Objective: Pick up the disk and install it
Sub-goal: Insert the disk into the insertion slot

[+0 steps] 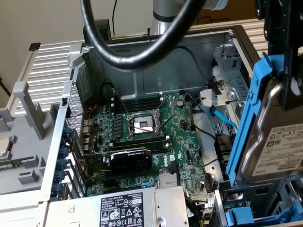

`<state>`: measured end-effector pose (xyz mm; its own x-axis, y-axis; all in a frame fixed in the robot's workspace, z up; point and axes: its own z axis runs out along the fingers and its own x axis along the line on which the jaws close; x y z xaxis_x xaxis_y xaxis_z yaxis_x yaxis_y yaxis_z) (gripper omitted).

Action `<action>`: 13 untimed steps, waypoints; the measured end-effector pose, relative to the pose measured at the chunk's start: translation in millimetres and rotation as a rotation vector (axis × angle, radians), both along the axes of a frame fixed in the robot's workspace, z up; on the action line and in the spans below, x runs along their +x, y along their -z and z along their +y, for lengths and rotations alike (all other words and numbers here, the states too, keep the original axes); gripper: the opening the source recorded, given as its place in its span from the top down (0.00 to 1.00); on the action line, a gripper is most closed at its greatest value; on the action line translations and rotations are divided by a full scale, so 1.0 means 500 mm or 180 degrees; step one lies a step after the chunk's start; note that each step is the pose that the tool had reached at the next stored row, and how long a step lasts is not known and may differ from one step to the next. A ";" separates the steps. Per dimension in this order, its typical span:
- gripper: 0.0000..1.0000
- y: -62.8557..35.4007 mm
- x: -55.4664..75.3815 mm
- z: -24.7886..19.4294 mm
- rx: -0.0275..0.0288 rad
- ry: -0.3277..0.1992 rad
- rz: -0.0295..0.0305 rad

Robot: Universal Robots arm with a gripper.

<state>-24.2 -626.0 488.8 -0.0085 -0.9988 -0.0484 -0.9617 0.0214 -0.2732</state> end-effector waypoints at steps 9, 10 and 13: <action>0.63 0.004 -0.008 0.0130 -0.0034 -0.0003 -0.0034; 0.63 0.004 -0.008 0.0130 -0.0037 -0.0003 -0.0038; 0.63 0.007 -0.009 0.0132 -0.0049 -0.0003 -0.0047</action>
<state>-28.5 -619.4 485.4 -0.0069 -0.9994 -0.0330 -0.9576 0.0161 -0.2878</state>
